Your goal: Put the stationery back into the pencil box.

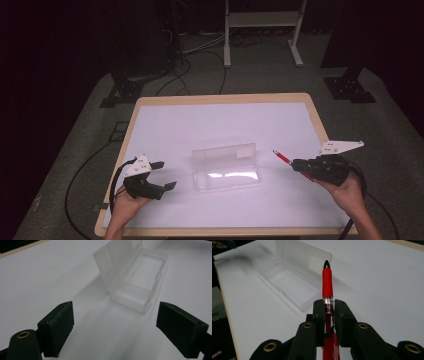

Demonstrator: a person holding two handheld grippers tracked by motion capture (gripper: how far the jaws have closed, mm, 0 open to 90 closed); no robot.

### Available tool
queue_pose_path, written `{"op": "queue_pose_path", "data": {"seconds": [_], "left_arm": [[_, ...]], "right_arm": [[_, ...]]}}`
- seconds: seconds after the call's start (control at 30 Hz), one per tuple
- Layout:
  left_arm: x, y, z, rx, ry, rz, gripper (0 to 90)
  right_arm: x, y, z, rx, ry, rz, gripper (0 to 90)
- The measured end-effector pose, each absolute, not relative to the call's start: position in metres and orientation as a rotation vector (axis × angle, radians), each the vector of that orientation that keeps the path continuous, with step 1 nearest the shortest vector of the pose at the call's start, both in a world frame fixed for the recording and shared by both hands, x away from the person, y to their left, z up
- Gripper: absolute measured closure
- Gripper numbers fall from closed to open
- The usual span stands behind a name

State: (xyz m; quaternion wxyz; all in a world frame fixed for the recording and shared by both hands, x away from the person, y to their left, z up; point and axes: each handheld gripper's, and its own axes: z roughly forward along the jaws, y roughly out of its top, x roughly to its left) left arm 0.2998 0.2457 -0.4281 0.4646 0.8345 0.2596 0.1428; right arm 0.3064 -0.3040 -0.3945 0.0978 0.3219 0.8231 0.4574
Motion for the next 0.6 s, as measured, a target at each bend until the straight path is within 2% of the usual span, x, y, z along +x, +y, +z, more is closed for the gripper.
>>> {"op": "queue_pose_path", "data": {"seconds": [0.6], "left_arm": [[0.3,0.259,-0.428,2.01,0.692,0.387,10.5]], "right_arm": [[0.322,-0.262,-0.372,0.784,2.557,1.363,78.8]]}}
